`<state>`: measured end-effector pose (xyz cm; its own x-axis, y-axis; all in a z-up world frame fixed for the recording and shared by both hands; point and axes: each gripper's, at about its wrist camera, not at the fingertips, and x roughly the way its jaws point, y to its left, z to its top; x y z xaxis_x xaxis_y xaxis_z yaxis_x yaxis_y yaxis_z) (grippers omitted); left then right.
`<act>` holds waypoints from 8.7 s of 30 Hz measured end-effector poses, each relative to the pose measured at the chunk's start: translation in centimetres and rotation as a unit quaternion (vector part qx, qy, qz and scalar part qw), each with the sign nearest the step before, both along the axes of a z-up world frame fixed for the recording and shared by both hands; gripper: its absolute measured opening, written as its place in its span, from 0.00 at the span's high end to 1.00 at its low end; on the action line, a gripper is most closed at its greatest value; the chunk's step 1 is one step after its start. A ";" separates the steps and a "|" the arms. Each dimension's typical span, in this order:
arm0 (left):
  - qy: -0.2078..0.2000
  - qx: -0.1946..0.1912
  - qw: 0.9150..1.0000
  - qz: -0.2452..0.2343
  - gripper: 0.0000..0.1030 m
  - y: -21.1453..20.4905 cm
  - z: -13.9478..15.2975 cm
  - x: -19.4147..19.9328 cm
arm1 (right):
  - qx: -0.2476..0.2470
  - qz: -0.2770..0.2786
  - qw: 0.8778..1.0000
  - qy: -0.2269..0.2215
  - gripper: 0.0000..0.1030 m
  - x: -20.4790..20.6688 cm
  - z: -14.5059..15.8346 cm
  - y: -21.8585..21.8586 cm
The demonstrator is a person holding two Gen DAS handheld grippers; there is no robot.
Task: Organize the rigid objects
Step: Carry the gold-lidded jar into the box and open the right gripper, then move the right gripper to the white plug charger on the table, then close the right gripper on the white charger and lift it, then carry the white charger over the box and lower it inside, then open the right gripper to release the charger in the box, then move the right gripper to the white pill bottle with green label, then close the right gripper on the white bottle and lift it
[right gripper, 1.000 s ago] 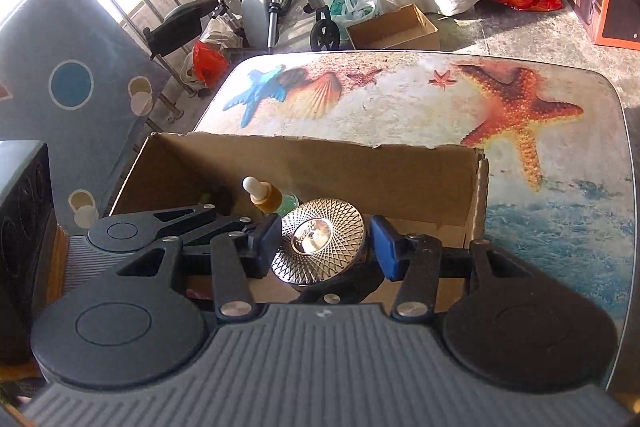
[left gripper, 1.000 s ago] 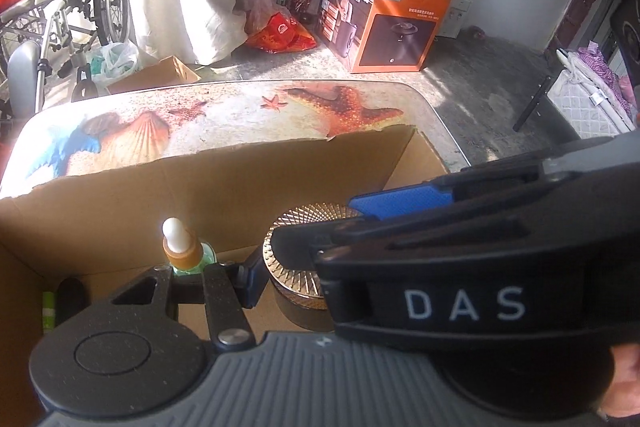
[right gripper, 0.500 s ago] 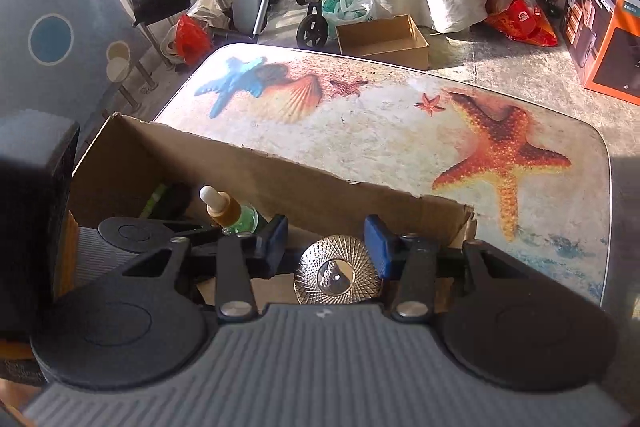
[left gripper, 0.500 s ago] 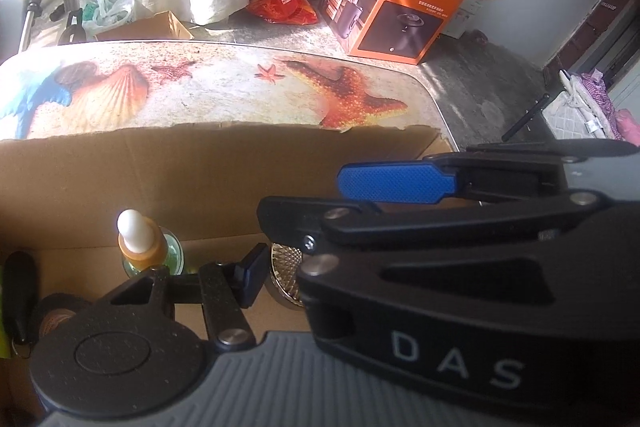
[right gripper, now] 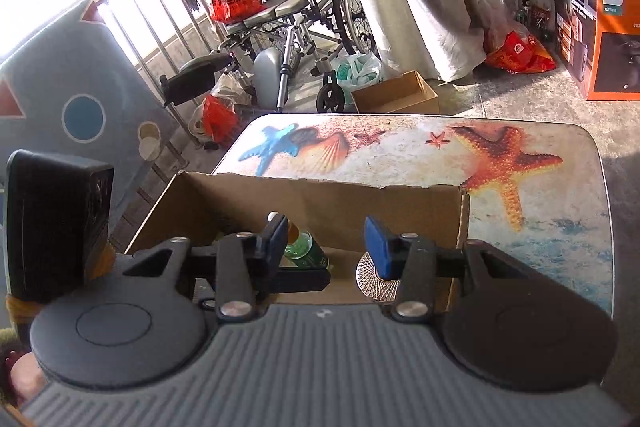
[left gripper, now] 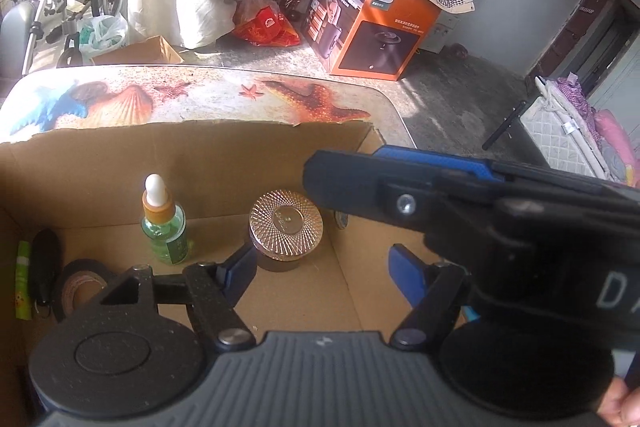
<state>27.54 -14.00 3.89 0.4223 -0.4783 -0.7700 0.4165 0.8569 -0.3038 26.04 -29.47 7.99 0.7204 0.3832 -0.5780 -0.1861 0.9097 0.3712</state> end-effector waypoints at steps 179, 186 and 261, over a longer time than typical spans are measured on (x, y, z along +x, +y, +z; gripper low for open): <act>-0.152 0.062 0.986 -0.008 0.08 10.0 4.4 -18.2 | 0.168 -0.065 0.984 0.002 0.44 -18.1 -2.4 4.0; -0.163 0.064 0.985 0.007 0.08 12.3 3.1 -21.8 | 0.183 -0.059 0.981 0.020 0.44 -21.6 -4.2 5.9; -0.171 0.101 0.975 0.104 0.48 17.2 -1.4 -20.0 | 0.159 0.065 0.982 0.081 0.59 -13.5 -4.9 18.1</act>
<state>7.56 3.21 2.48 0.7423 -0.2082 -0.6369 0.2748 0.9615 0.0060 12.56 -11.41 3.06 0.5623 0.6453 -0.5172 -0.2070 0.7153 0.6674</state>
